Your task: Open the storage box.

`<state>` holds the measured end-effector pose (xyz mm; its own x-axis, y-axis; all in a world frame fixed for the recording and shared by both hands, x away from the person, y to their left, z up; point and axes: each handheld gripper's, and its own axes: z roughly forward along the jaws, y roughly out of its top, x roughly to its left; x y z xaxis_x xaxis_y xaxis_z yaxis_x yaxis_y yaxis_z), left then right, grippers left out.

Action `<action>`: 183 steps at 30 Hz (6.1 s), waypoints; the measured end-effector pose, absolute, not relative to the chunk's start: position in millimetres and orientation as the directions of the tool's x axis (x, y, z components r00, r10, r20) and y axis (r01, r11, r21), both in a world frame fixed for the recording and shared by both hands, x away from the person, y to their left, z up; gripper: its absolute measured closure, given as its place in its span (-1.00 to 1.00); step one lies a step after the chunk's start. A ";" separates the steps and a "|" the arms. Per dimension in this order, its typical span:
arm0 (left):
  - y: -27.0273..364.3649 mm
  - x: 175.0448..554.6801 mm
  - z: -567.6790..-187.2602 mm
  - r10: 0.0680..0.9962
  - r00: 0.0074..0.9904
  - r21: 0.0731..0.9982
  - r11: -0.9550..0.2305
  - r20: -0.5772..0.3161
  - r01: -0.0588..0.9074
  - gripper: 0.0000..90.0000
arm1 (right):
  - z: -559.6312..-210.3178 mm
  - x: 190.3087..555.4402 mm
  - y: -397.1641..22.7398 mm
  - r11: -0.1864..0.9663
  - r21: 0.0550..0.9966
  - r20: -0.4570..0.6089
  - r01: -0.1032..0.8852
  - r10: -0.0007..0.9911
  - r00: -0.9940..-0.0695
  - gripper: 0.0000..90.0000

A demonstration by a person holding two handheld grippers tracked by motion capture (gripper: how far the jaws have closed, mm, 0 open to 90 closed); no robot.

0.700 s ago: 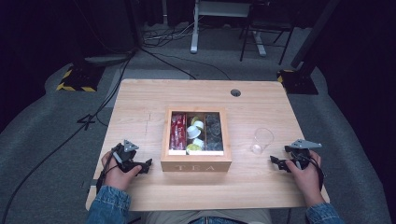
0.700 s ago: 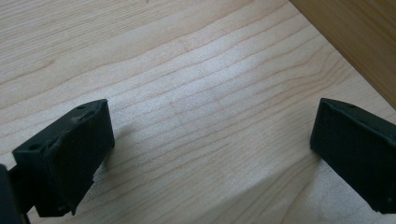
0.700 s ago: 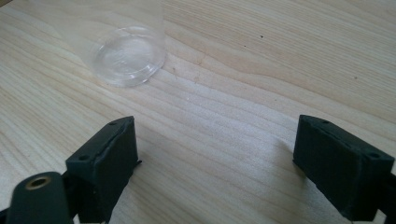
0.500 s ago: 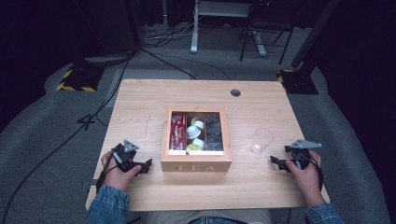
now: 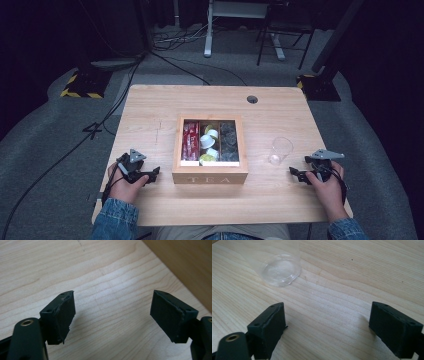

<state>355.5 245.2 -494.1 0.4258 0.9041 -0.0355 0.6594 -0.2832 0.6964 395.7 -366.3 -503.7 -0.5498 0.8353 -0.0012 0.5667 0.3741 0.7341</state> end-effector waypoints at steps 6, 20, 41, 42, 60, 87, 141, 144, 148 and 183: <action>246.9 351.0 -479.5 0.895 0.445 0.706 -0.289 -0.042 0.647 -0.53 | -503.7 395.7 -366.3 0.374 0.734 -0.001 0.567 0.835 -0.550 -0.70; 239.9 334.8 -439.5 0.875 0.480 0.751 -0.276 -0.061 0.600 -0.50 | -503.8 395.5 -366.2 0.375 0.735 0.000 0.565 0.833 -0.553 -0.70; 186.2 312.1 -412.2 0.768 0.638 0.789 -0.359 -0.053 0.499 -0.51 | -503.8 395.6 -366.2 0.375 0.735 0.000 0.565 0.833 -0.553 -0.70; 184.5 312.2 -413.5 0.765 0.643 0.784 -0.369 -0.049 0.499 -0.51 | -503.8 395.6 -366.2 0.375 0.735 0.000 0.565 0.833 -0.553 -0.70; 169.1 316.5 -442.3 0.742 0.666 0.747 -0.401 -0.076 0.531 -0.49 | -503.8 395.6 -366.3 0.375 0.735 0.000 0.565 0.833 -0.553 -0.70; 173.4 317.6 -436.2 0.742 0.671 0.717 -0.464 -0.007 0.520 0.14 | -503.6 395.2 -366.2 0.377 0.734 0.000 0.565 0.832 -0.555 -0.70; 176.6 332.1 -411.9 0.748 0.663 0.795 -0.404 0.004 0.451 0.20 | -406.4 374.1 -198.9 0.544 0.816 -0.125 0.195 0.496 -0.860 -0.40; 176.5 331.8 -411.7 0.751 0.660 0.798 -0.398 0.000 0.452 0.20 | -404.2 375.0 -197.8 0.549 0.817 -0.145 0.176 0.491 -0.859 -0.36; 178.7 329.4 -410.1 0.758 0.652 0.808 -0.387 0.005 0.444 0.18 | -401.9 375.0 -196.0 0.562 0.814 -0.166 0.149 0.470 -0.867 -0.28; 216.6 331.6 -424.1 0.822 0.569 0.804 -0.341 0.005 0.486 0.04 | -329.3 414.5 -195.4 0.495 0.868 -0.207 0.048 0.447 -0.870 0.12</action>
